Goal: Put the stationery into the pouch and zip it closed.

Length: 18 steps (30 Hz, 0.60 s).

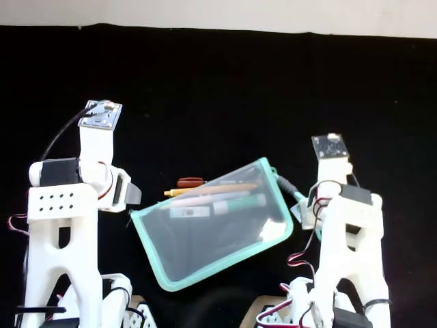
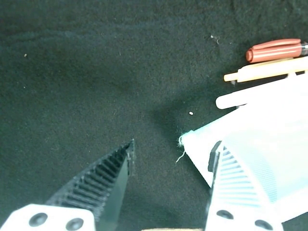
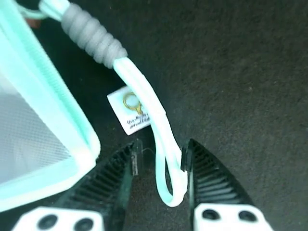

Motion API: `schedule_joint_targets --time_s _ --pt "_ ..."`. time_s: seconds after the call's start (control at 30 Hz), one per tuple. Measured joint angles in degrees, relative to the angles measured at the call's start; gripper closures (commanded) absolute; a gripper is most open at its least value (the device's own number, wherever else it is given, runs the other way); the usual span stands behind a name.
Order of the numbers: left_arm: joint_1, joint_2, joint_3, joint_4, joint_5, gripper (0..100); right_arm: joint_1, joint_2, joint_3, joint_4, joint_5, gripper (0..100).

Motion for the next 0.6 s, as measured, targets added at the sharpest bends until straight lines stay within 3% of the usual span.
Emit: schedule_joint_targets --time_s 0.6 --pt "0.00 0.00 0.00 0.00 0.00 73 -0.09 0.09 3.34 -3.78 0.00 84.9"
